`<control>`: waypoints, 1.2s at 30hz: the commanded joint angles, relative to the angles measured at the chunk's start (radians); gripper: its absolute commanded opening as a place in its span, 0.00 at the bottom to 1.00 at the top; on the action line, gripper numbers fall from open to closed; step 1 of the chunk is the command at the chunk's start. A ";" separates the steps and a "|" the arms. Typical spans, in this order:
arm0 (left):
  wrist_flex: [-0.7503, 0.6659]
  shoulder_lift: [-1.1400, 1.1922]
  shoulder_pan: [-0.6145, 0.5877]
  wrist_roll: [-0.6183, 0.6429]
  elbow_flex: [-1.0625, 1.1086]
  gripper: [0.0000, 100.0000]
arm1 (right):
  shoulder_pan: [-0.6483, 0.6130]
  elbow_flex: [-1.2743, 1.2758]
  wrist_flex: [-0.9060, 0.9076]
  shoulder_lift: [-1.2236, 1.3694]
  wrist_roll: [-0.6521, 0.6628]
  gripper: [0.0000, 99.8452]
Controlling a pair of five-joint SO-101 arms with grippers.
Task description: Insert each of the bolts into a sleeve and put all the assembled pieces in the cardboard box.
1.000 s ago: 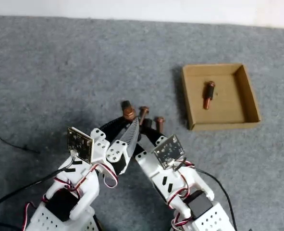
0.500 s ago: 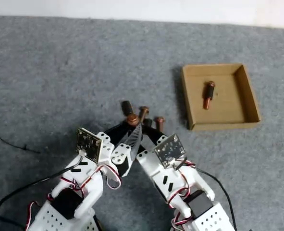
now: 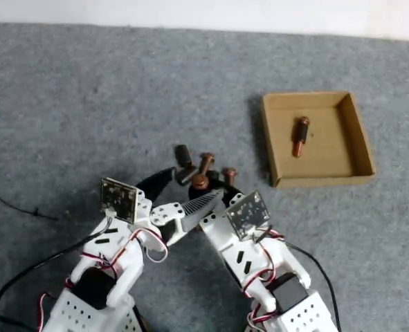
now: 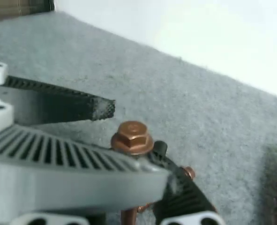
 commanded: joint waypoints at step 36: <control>-0.017 -0.002 -0.518 0.015 -0.053 0.01 | 0.303 0.143 -0.039 -0.025 0.006 0.00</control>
